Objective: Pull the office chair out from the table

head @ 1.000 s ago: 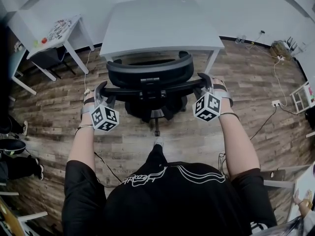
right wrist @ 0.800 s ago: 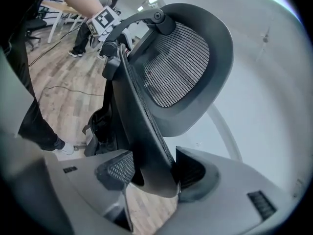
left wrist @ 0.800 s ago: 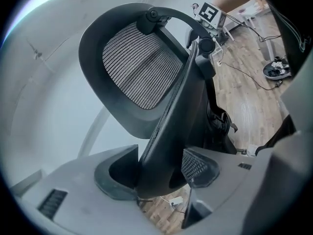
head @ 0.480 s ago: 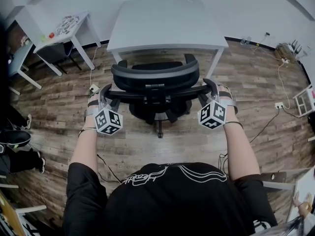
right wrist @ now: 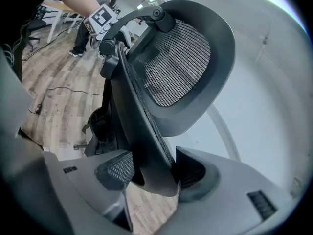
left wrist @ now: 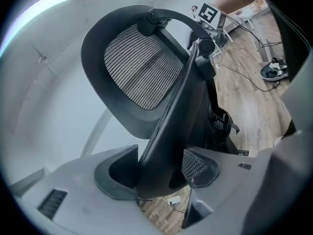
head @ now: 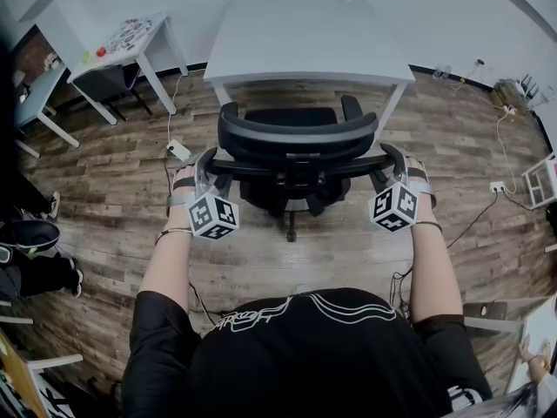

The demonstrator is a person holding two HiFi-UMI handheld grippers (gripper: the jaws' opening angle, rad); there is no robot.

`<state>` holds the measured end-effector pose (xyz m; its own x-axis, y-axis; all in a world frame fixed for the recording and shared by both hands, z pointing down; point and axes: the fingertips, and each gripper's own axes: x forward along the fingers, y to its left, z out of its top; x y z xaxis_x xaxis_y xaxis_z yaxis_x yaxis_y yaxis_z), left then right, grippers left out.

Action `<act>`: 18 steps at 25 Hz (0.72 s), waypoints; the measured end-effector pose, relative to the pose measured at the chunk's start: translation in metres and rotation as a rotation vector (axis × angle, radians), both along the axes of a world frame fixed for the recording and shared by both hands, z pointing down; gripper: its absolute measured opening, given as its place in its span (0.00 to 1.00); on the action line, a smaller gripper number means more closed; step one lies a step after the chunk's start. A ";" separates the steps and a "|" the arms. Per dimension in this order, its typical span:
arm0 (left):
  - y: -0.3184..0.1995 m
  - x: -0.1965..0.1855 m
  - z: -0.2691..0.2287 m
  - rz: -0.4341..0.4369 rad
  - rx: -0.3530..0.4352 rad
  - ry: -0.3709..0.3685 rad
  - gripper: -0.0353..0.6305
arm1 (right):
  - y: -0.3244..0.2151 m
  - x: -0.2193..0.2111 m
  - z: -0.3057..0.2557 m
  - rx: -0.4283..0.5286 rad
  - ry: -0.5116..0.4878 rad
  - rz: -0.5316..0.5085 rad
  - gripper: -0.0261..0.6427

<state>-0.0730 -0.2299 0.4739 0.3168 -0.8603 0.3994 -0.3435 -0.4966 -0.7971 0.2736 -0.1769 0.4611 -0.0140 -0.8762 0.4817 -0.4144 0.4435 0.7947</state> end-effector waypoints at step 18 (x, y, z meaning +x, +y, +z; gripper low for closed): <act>0.106 -0.016 -0.002 0.047 0.032 0.006 0.40 | 0.104 -0.018 0.001 0.049 -0.051 0.077 0.44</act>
